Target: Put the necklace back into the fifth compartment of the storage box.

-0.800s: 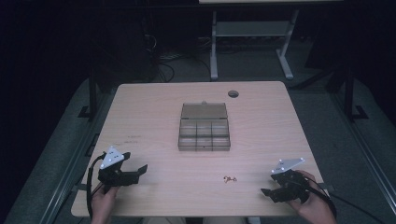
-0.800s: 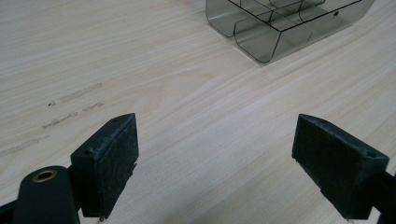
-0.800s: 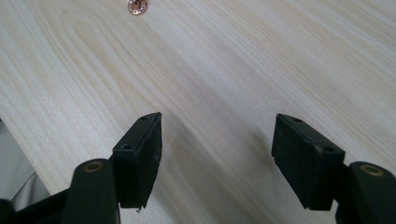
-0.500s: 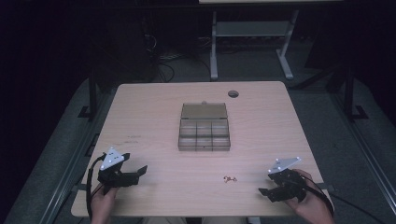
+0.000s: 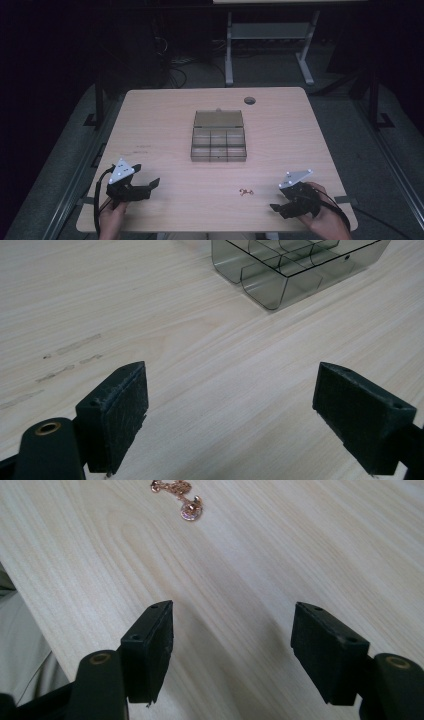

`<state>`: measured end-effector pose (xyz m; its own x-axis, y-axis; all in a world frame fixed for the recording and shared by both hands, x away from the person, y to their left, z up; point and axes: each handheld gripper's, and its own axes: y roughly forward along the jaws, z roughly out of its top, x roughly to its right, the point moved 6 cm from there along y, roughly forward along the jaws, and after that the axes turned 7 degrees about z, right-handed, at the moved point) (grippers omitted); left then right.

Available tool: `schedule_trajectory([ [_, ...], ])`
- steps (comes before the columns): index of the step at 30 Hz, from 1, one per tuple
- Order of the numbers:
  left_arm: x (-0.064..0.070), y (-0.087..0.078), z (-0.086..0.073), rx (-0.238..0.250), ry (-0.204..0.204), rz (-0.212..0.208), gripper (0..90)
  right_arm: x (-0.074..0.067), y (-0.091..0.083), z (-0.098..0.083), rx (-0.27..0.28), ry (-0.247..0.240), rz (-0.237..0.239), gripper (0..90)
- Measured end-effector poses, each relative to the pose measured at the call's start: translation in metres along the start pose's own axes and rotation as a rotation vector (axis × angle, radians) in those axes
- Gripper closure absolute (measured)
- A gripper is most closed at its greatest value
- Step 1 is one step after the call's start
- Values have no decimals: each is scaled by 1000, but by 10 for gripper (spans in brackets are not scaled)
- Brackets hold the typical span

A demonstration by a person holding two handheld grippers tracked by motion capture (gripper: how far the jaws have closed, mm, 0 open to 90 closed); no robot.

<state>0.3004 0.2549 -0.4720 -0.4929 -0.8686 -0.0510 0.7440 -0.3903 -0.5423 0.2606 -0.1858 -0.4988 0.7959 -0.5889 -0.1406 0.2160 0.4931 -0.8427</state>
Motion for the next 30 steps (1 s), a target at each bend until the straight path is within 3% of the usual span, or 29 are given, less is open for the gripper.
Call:
schedule_trajectory([
  [10, 6, 3, 0, -5, 23, -17, 143, -10, 6, 10, -11, -26, 13, 330],
  [12, 6, 4, 0, -9, 27, -13, 143, -11, 9, 15, -40, -34, 11, 331],
  [16, 4, 4, -1, -5, 20, -13, 143, -11, 9, 21, -46, -46, 5, 334],
  [18, 2, 3, -2, -6, 14, -11, 143, -11, 13, 28, -51, -39, 28, 334],
  [22, 1, 2, -1, 3, 11, -6, 143, -11, 19, 34, -86, -53, 29, 350],
  [24, 2, 2, -2, -2, 13, -6, 143, -13, 22, 40, -105, -80, 32, 356],
  [30, 3, 0, -1, 4, 22, -6, 143, -16, 20, 55, -83, -94, 47, 376],
])
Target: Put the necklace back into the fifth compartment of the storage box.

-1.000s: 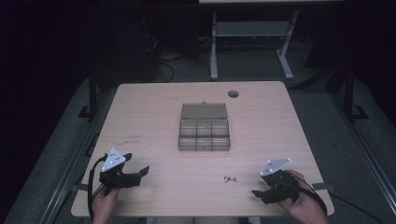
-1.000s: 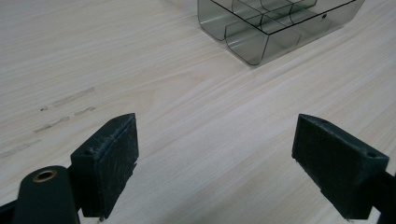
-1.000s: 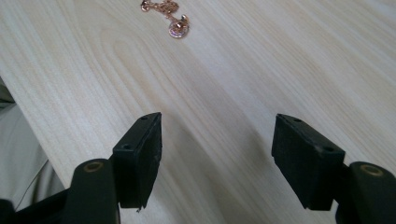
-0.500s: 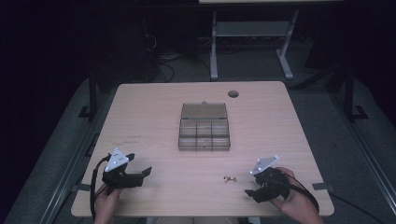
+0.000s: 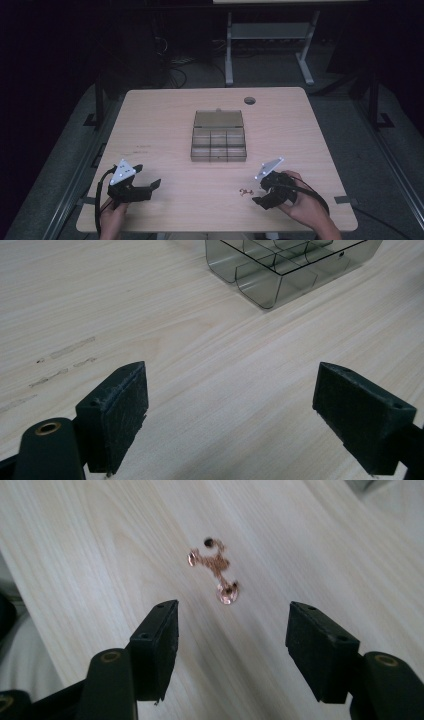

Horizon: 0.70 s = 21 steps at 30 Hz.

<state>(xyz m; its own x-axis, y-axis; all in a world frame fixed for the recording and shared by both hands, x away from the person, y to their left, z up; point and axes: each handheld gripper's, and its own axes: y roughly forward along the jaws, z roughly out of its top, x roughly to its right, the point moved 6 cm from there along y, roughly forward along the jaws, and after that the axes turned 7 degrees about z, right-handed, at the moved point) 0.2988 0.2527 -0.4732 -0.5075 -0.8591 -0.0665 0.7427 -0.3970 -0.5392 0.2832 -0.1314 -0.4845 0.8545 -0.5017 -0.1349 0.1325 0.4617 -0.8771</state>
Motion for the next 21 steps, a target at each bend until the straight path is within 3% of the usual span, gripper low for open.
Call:
schedule_trajectory([
  [7, -1, -1, 1, 5, -11, 10, 143, -1, 3, 14, -43, -30, 13, 393],
  [12, 0, -1, 0, 0, 6, 10, 143, 0, 5, 19, -67, -50, 17, 415],
  [21, -4, -3, 1, 11, -21, 12, 143, -2, 11, 32, -90, -60, 24, 464],
])
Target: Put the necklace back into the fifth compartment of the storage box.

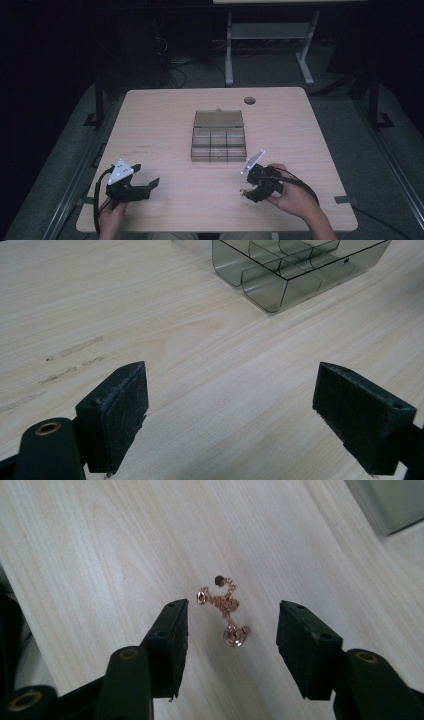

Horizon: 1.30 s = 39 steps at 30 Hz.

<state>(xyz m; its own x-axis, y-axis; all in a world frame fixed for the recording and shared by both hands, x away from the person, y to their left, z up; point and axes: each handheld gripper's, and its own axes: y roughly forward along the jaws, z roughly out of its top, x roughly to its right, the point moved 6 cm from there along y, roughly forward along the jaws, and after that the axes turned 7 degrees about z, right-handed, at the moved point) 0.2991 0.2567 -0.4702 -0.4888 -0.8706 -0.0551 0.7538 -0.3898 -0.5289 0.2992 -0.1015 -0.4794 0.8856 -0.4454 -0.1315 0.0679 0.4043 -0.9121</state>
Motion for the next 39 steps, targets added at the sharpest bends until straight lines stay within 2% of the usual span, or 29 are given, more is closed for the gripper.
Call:
schedule_trajectory([
  [4, -1, -1, 0, 2, -3, 2, 143, 1, 1, 4, -10, -7, -7, 502],
  [11, -2, 0, -1, -3, -7, 0, 143, 3, 9, 12, -68, -16, -7, 581],
  [18, -1, 0, -1, -8, -4, -4, 143, 1, 12, 15, -94, -19, 5, 608],
  [22, -1, 0, -1, -9, -6, -4, 143, 1, 17, 14, -117, -19, -9, 639],
  [32, -5, -2, -1, -2, -27, 2, 143, 0, 24, 18, -153, -24, 5, 704],
  [36, -5, -2, -1, 0, -26, 1, 143, 0, 26, 19, -166, -23, 19, 746],
  [39, -5, -2, -1, -1, -31, 2, 143, 0, 27, 20, -185, -31, 19, 814],
])
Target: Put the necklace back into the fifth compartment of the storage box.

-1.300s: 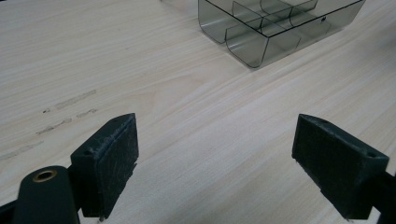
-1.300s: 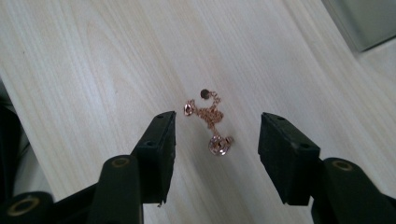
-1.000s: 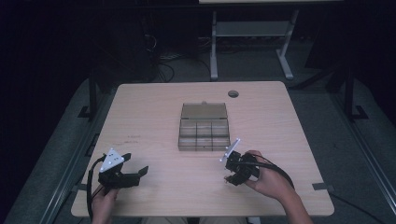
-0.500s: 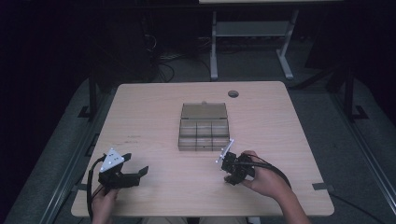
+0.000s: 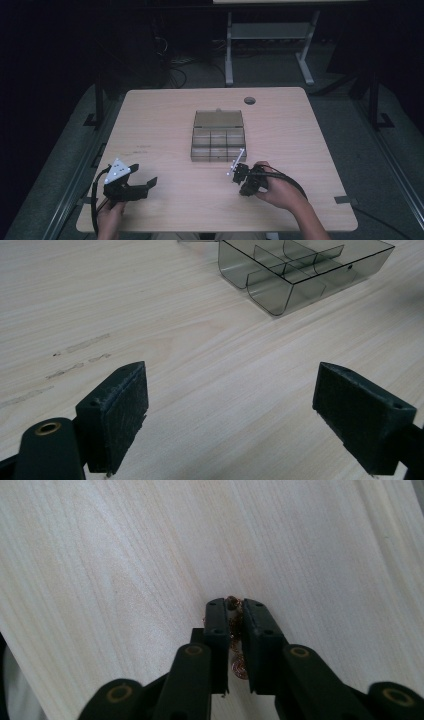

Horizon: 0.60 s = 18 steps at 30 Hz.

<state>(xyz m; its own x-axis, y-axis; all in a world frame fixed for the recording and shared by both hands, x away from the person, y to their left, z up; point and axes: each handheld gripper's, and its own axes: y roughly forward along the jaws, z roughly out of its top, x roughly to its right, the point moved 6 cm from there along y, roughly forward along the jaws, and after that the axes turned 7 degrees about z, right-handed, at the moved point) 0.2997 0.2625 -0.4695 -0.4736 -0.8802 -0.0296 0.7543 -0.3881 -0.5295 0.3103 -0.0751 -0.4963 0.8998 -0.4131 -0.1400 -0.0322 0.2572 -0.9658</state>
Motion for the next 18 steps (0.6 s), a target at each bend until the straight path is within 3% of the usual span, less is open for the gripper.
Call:
schedule_trajectory([
  [9, 1, 1, 0, -6, -2, -12, 143, 1, 0, 1, -24, 25, 20, 857],
  [18, 0, 0, 0, -4, -2, -11, 143, -1, -9, 3, 10, 31, 29, 867],
])
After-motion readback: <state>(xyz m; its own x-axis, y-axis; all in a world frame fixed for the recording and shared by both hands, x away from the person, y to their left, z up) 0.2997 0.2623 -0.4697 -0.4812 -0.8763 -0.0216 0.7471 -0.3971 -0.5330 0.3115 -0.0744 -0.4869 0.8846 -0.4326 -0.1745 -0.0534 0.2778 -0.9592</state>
